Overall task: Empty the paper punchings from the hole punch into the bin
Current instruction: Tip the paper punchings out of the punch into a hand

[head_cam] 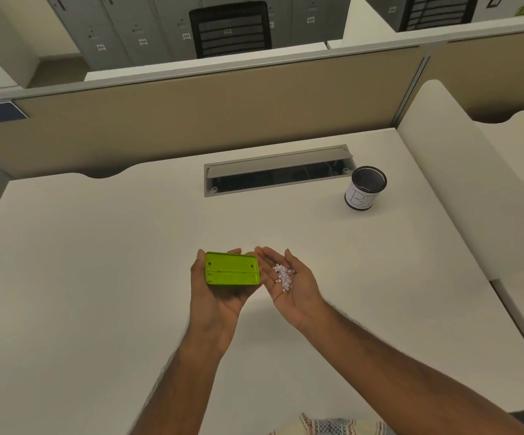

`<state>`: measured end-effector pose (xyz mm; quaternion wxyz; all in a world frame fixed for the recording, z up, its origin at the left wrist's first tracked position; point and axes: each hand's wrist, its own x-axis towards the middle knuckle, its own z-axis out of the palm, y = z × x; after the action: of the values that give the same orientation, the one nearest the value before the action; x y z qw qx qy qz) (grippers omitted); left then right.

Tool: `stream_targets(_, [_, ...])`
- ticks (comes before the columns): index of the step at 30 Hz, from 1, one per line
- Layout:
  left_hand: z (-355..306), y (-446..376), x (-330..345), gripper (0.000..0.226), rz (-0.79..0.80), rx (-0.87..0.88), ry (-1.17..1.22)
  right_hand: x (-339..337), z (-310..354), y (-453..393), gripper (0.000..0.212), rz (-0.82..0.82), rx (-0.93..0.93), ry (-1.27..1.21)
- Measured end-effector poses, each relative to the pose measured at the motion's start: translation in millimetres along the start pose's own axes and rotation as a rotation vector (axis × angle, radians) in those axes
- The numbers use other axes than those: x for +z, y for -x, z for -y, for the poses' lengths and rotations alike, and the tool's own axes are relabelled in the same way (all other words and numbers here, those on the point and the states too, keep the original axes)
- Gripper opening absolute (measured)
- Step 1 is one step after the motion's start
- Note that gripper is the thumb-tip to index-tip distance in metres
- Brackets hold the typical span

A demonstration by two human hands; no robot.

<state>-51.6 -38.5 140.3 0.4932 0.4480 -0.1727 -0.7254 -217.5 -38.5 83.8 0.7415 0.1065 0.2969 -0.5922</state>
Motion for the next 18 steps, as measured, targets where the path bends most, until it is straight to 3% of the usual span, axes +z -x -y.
stream_targets(6, [2.9, -12.3, -18.4, 0.046, -0.097, 0.048, -0.136, -1.3, 14.2, 0.7, 0.053, -0.045, -0.021, 0.034])
stream_targets(11, [11.9, -22.1, -30.3, 0.04, -0.127, 0.048, -0.417, -4.8, 38.8, -4.4, 0.056, -0.093, -0.062, 0.097])
stream_targets(15, [26.3, -36.8, -29.9, 0.044, -0.224, 0.094, -0.737, -8.0, 62.8, -14.4, 0.053, -0.092, -0.058, 0.104])
stream_targets(18, [38.5, -51.3, -28.4, 0.058, -0.309, 0.081, -0.781, -10.1, 83.8, -22.4, 0.055, -0.088, -0.078, 0.086])
